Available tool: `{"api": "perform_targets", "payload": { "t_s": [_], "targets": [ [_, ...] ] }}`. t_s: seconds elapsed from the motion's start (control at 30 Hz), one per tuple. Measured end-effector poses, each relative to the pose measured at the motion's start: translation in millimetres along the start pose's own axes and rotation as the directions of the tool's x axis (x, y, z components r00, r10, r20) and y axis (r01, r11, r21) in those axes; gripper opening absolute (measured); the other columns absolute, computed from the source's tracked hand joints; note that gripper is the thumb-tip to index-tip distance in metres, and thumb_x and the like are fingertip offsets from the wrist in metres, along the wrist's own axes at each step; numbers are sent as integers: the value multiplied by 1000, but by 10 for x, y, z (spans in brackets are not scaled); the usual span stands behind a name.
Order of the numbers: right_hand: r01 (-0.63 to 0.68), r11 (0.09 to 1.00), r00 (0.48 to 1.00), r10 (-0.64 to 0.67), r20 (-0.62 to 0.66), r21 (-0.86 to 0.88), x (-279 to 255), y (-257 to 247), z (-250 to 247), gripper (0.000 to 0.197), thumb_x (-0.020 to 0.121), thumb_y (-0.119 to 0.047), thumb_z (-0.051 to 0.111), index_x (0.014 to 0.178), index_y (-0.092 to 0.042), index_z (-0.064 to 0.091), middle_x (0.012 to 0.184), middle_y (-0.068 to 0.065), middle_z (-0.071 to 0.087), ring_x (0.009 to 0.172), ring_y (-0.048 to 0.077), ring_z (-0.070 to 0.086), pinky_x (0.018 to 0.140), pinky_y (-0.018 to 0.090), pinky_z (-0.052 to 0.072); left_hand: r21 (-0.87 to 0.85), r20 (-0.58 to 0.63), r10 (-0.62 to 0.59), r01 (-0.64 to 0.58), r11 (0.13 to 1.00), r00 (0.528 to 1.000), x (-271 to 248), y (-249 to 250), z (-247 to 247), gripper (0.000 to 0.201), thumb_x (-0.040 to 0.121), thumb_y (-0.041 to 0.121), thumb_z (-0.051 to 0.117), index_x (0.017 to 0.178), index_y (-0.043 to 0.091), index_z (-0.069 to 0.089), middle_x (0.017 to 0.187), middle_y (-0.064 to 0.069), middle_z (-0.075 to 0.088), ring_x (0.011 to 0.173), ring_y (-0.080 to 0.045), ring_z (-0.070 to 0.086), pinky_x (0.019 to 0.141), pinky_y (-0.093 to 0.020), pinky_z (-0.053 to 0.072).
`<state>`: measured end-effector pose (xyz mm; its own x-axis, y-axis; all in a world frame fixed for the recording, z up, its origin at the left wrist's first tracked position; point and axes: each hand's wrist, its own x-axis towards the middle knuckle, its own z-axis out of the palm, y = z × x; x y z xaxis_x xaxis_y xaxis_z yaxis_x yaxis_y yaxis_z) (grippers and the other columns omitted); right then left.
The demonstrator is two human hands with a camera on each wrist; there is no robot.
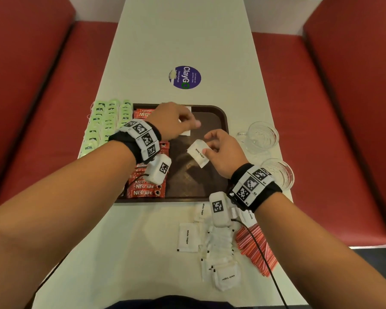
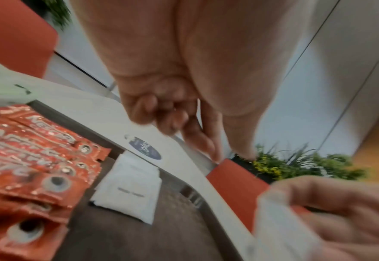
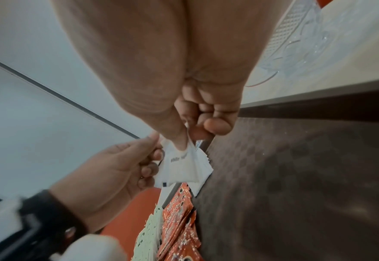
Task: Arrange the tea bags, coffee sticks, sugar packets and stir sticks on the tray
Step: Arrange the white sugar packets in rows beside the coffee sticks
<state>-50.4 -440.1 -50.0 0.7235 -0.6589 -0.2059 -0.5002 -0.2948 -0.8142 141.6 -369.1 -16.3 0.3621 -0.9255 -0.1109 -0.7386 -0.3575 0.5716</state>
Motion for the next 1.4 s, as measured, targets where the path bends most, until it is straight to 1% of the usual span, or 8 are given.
{"api": "perform_targets", "payload": {
  "t_s": [0.13,0.27,0.47,0.77,0.93,1.13,1.27,1.4],
  "targets": [
    [25,1000,999,-25,-25,2,-12,-13,0,27,91,-14,67,110,-27,52,94,-4,71,85,11,67,76,23,51,103,303,119,-157,982,945,-174,68,60,24,87,42,72,104,25,72,79,14,63,72,-2,56,62,-20,36],
    [-26,1000,1000,26,-15,4,-84,16,17,31,91,-21,67,118,-23,53,96,-9,71,88,6,66,73,15,47,182,184,16,-50,982,983,-95,-125,121,22,90,32,71,106,17,74,83,9,65,79,-11,59,64,-21,37],
    [24,973,975,28,219,-229,-352,98,2,22,87,-27,74,104,-22,62,86,-8,68,72,-1,58,65,13,42,181,19,-296,288,941,955,113,-437,127,36,89,30,73,119,11,69,118,-8,69,108,-25,63,97,-36,49],
    [119,875,925,74,372,-470,-711,108,-21,25,88,-30,72,110,-23,63,95,-10,66,87,9,62,84,28,53,222,1,-351,342,913,936,245,-386,227,40,85,34,77,117,11,68,119,-5,66,110,-26,62,94,-37,50],
    [150,829,922,79,379,-538,-823,100,-51,27,87,-34,72,111,-22,64,99,-7,65,90,12,60,84,29,51,201,-55,-338,342,918,939,161,-361,223,34,84,39,74,103,13,63,102,-3,65,97,-25,63,76,-34,48],
    [146,806,929,88,359,-573,-966,130,-111,27,84,-39,74,103,-23,63,97,-6,63,88,13,59,79,30,52,49,-87,-140,145,988,986,-391,10,298,17,89,42,68,87,26,62,81,10,62,76,-8,58,67,-27,44],
    [152,770,918,121,377,-619,-1056,167,-73,31,81,-47,73,100,-25,62,98,-6,63,90,15,59,81,32,53,121,182,41,-64,991,982,-935,302,462,12,86,44,70,84,33,66,82,15,64,77,2,58,73,-23,50],
    [163,737,926,114,359,-656,-1099,203,58,33,86,-48,65,108,-24,64,104,-3,65,92,17,58,80,31,50,296,463,99,-259,919,881,-1319,390,712,29,81,57,70,96,33,72,90,17,69,81,-4,62,77,-31,55]
  ]
}}
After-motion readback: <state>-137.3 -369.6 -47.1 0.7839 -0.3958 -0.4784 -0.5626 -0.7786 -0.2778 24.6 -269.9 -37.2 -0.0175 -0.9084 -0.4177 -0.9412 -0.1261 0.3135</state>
